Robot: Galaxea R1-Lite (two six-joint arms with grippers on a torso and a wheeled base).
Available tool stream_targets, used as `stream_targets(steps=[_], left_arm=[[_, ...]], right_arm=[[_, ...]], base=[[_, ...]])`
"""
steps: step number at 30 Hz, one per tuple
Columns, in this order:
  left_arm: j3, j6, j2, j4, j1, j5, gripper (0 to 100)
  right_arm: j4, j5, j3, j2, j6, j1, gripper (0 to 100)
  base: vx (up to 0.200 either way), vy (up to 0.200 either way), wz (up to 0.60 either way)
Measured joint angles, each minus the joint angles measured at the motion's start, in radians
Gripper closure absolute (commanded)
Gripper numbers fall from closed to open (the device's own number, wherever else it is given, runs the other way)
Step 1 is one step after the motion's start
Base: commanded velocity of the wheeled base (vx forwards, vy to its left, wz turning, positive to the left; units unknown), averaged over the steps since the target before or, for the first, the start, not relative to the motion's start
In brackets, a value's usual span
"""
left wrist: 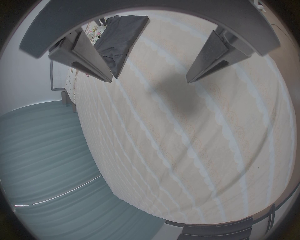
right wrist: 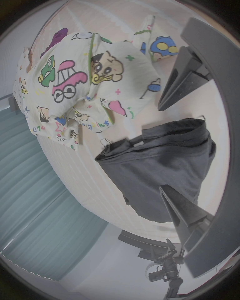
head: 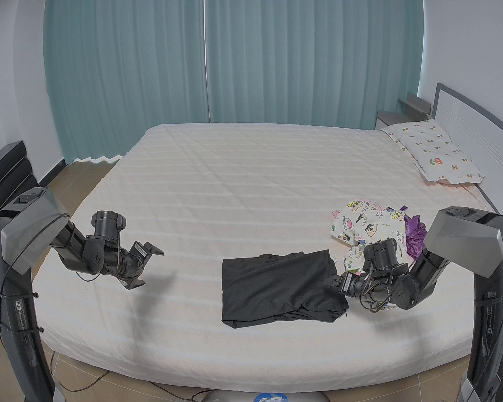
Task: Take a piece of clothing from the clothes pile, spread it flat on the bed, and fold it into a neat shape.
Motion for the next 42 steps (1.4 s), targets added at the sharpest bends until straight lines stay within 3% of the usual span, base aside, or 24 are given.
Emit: stream_targets(steps=[1,2,11,34,35,42], left_arm=[[0.0,0.0,0.0,0.0,0.0,0.0,0],[-0.001,0.0,0.0,0.0,0.0,0.0,0],[-0.005,-0.001,0.001,0.0,0.001,0.0,0],[-0.006,-0.004,0.001,0.0,0.001,0.0,0],[-0.006,-0.004,0.001,0.0,0.001,-0.001,0],[-0.003,-0.004,0.001,0.0,0.0,0.0,0]], right_arm=[[-0.001,0.0,0.003,0.0,-0.001,0.002,0],[-0.001,0.0,0.004,0.002,-0.001,0.005,100],[0.003,-0.011,0.017,0.026,-0.054,0.01,100],[-0.002,-0.016,0.152,-0.054,-0.087,-0.01,100],[-0.002,-0.016,0.154,-0.054,-0.092,-0.01,0],[-0.008,-0.009,0.134,-0.064,-0.099,-0.017,0]], base=[[0.0,0.0,0.0],[0.0,0.0,0.0],[0.0,0.0,0.0],[0.0,0.0,0.0],[0.0,0.0,0.0],[0.0,0.0,0.0]])
